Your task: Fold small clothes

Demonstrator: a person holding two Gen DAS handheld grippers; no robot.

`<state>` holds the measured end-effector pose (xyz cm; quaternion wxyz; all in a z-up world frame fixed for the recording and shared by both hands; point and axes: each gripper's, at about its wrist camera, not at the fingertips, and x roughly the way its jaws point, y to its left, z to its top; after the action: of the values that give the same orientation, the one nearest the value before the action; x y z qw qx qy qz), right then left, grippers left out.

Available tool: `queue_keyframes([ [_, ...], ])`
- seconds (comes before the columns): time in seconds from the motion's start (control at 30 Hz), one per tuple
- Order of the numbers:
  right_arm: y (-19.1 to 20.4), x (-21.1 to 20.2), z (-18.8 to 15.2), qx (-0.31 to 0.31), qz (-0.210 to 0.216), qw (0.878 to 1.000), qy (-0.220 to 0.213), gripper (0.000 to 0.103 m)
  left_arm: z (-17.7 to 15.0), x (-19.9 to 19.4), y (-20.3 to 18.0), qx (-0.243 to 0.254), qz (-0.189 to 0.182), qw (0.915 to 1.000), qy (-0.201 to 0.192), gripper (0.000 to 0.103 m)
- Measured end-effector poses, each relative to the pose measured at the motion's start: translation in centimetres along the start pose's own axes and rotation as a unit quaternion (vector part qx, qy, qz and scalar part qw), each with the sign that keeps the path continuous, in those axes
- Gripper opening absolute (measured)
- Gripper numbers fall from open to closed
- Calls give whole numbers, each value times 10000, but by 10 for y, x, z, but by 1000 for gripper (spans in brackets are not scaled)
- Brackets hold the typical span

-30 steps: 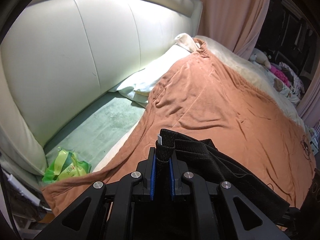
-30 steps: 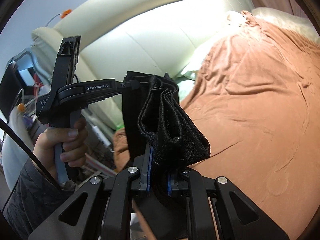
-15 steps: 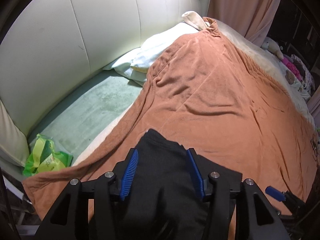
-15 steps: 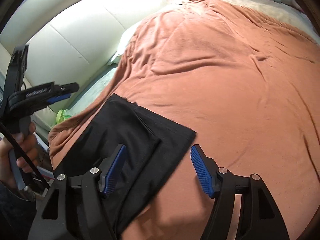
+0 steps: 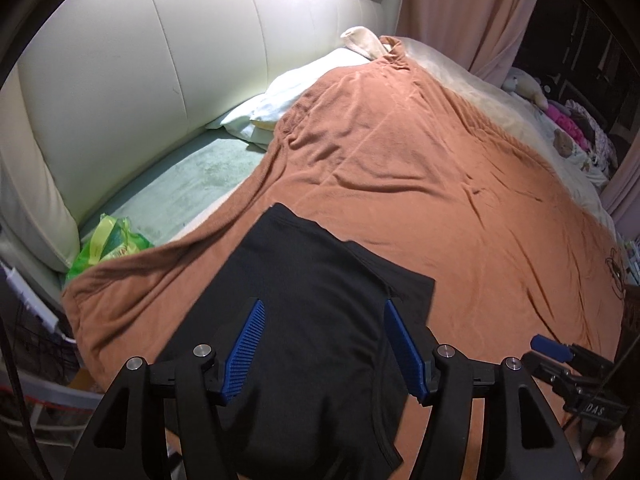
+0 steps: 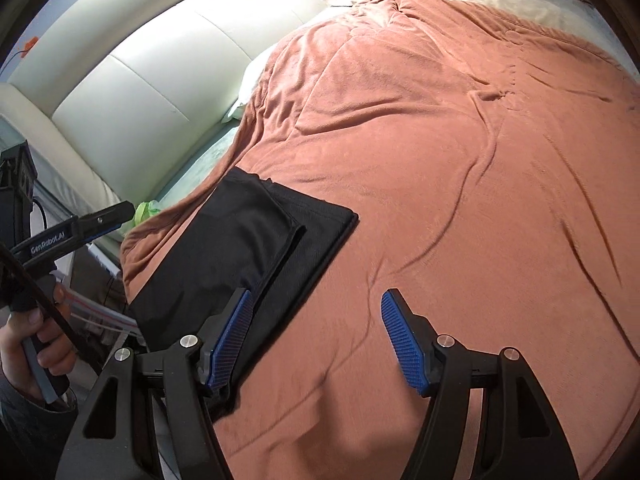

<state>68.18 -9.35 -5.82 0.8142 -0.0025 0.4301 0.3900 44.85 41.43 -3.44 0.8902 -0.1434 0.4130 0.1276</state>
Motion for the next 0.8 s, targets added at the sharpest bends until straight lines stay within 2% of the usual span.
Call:
queue_keyframes([
  [0.07,0,-16,-6,-30,17,10000,-16,75,-12,-13,-7,-20,-28,10000,-24,66],
  [0.1,1,-25,-10,-65,6,10000,-49,79,-17,-18,-9,-32,-40,10000,-53,71],
  [0.2,4,-52,-21,-183,-89,9995,-252,79,-34,-40,-19,-53,-117,9997,-220,87],
  [0.3,6,-75,-32,-292,-179,9986,-394,81,-54,-64,-29,-87,-133,9990,-410,96],
  [0.37,7,-96,-43,-380,-278,9976,-503,86,-68,-79,-37,-41,-128,9984,-548,102],
  [0.43,7,-113,-55,-372,-286,9973,-562,92,-82,-92,-45,4,-168,9978,-643,102],
  [0.57,12,-148,-81,-372,-485,9957,-701,94,-105,-113,-57,-3,-263,9968,-758,102],
  [0.63,14,-160,-92,-382,-570,9949,-745,103,-116,-124,-65,84,-248,9961,-842,102],
  [0.8,21,-199,-127,-386,-760,9917,-964,103,-143,-153,-81,184,-357,9935,-1064,103],
])
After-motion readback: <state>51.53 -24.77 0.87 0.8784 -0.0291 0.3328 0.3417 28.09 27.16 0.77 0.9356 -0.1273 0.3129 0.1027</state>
